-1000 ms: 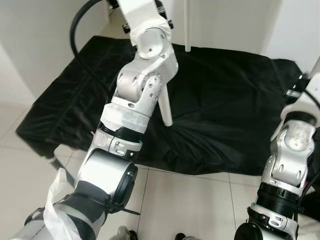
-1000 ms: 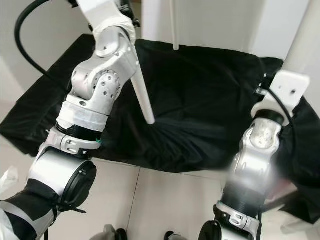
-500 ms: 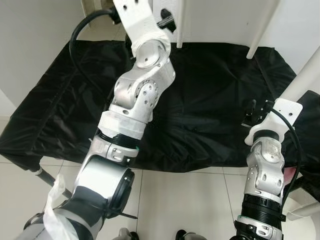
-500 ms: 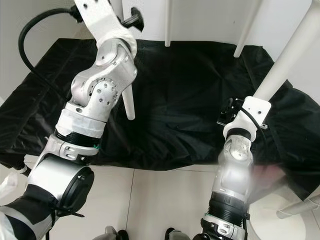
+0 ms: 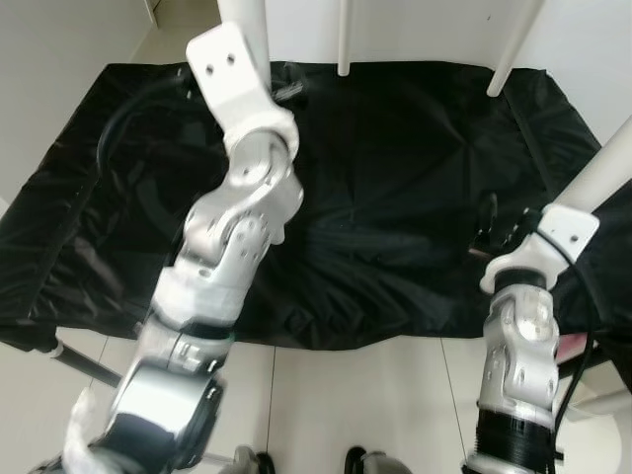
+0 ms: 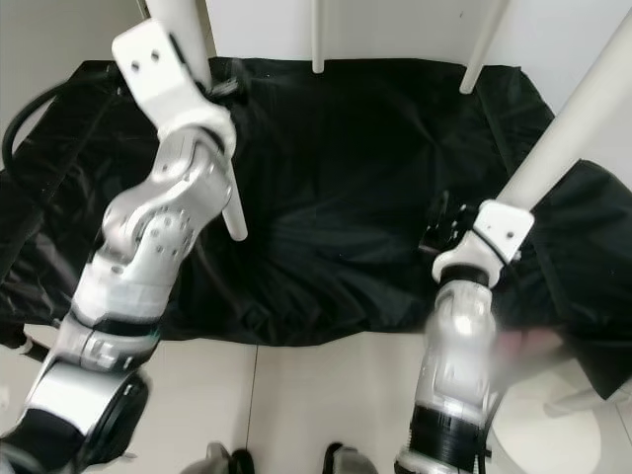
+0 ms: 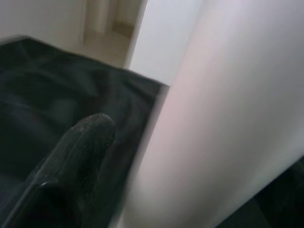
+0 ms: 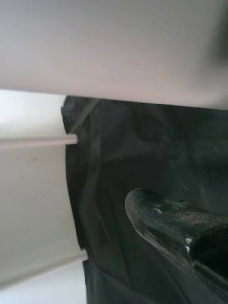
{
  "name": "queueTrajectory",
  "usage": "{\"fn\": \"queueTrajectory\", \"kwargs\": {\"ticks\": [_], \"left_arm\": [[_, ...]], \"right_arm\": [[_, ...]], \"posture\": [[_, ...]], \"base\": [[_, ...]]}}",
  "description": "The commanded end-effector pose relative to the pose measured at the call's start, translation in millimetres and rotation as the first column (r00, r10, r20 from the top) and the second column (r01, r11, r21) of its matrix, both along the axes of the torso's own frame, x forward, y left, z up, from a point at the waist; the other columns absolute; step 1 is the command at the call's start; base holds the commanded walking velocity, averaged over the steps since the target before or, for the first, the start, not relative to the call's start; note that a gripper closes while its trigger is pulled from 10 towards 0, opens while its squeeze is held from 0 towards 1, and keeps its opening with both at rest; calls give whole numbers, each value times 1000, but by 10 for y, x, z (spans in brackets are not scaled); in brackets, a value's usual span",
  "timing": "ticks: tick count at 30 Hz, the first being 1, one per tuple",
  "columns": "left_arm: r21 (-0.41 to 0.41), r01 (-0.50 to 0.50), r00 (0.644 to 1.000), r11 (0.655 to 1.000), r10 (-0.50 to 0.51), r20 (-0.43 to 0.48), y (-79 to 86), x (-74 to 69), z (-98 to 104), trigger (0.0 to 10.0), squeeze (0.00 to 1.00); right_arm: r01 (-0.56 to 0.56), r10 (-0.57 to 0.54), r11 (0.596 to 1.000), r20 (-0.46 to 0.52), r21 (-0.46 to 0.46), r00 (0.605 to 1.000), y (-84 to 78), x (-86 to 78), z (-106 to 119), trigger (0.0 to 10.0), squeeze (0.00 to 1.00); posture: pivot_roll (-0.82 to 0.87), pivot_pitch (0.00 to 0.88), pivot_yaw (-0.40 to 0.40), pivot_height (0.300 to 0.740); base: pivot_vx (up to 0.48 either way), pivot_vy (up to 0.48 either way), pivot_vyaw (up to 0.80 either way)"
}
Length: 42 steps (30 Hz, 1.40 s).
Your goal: Building children table
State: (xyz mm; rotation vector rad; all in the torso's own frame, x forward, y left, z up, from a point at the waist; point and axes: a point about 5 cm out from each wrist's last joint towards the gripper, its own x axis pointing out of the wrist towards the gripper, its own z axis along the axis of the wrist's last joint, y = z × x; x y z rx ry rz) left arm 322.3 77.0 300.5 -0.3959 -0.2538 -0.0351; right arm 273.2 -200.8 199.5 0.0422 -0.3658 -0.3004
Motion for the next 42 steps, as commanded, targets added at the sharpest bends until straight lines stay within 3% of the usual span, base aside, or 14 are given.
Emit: {"fn": "queueTrajectory", "kwargs": {"ticks": [1,12,17,21,33,42], "left_arm": [[218,454,856,864,-490,161,-215,-182,5,10000,0],[247,394,886,885,-437,153,-40,-324,-172,10000,0],[261,413,866,872,-465,182,-4,-448,-207,10000,0],[324,430,855,843,-495,153,72,-633,-467,10000,0],[379,436,865,816,-496,73,193,-716,-809,10000,0],[406,426,870,809,-490,63,237,-815,-957,10000,0]], "right_arm": [[-71,71,997,1,-9,997,133,-37,-37,10000,0],[-97,97,995,-11,-36,995,153,-75,-97,10000,0],[-85,85,995,-8,-44,996,137,-84,-105,10000,0],[-58,57,996,-25,-62,998,137,-195,-198,10000,0],[-46,43,996,-44,-80,998,126,-319,-296,10000,0],[-62,56,994,-68,-92,996,158,-390,-380,10000,0]], "posture": [[-25,143,28,740],[-17,137,19,740],[-14,136,17,740],[-11,130,28,740],[-19,129,40,740],[-22,125,38,740]], "base": [[0,0,0],[0,0,0],[0,0,0],[0,0,0],[0,0,0],[0,0,0]]}}
